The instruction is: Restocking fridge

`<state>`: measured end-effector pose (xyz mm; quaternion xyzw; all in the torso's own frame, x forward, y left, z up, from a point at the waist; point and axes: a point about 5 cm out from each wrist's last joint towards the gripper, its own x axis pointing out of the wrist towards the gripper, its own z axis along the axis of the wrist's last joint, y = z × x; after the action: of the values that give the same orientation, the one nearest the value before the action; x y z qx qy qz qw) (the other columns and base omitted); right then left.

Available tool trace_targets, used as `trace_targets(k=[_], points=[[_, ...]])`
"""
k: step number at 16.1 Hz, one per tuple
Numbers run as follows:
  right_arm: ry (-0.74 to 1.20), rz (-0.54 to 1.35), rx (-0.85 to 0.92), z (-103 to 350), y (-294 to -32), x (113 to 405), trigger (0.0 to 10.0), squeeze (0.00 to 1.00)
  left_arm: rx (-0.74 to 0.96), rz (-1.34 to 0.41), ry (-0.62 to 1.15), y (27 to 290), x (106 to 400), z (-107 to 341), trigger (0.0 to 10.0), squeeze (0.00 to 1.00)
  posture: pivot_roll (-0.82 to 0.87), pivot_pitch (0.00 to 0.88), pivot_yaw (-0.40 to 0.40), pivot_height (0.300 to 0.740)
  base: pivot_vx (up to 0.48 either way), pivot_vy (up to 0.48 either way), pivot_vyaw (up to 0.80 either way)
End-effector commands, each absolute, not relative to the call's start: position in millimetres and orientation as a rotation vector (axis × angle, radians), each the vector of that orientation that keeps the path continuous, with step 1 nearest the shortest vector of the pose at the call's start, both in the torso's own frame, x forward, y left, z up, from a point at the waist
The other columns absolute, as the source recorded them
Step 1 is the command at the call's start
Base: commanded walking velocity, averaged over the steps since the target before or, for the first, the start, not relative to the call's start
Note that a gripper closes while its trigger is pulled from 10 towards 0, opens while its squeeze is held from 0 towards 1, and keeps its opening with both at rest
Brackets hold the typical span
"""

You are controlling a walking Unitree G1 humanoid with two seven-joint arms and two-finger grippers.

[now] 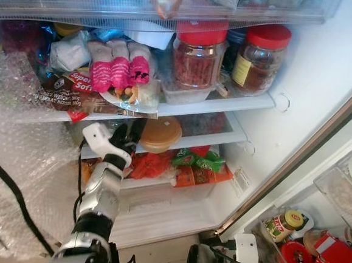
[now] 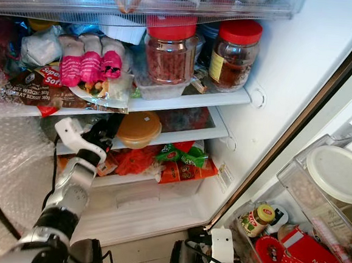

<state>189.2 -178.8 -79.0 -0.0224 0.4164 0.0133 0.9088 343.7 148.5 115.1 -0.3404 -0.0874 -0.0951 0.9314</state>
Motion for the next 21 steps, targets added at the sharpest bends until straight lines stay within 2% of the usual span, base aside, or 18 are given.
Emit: trace_targets(k=[1, 5, 11, 14, 16, 18, 21], points=[[1.045, 0.010, -0.064, -99, -183, 147, 10.0, 0.00, -0.687, -0.202, -0.166, 147, 340, 113, 10.0, 0.00, -0.10, 0.100, -0.049, 0.603, 0.000, 0.000, 0.00], [1.039, 0.014, -0.064, -99, -182, 149, 10.0, 0.00, -0.636, -0.205, -0.162, 151, 328, 112, 10.0, 0.00, -0.10, 0.095, -0.048, 0.603, 0.000, 0.000, 0.00], [1.035, 0.017, -0.063, -98, -181, 150, 10.0, 0.00, -0.370, -0.282, -0.181, 160, 303, 125, 10.0, 0.00, -0.09, 0.097, -0.047, 0.603, 0.000, 0.000, 0.00], [1.033, 0.018, -0.064, -98, -181, 151, 10.0, 0.00, -0.261, -0.405, -0.165, 151, 290, 133, 10.0, 0.00, -0.09, 0.097, -0.047, 0.603, 0.000, 0.000, 0.00], [1.033, 0.019, -0.067, -98, -181, 151, 10.0, 0.00, -0.105, -0.596, -0.100, 141, 279, 131, 10.0, 0.00, -0.08, 0.100, -0.050, 0.603, 0.000, 0.000, 0.00], [1.035, 0.021, -0.067, -98, -181, 150, 10.0, 0.00, 0.005, -0.707, -0.032, 137, 272, 127, 10.0, 0.00, -0.08, 0.100, -0.050, 0.603, 0.000, 0.000, 0.00], [1.029, 0.023, -0.064, -98, -179, 152, 10.0, 0.00, 0.065, -0.749, 0.018, 137, 270, 125, 10.0, 0.00, -0.08, 0.101, -0.046, 0.603, 0.000, 0.000, 0.00]])
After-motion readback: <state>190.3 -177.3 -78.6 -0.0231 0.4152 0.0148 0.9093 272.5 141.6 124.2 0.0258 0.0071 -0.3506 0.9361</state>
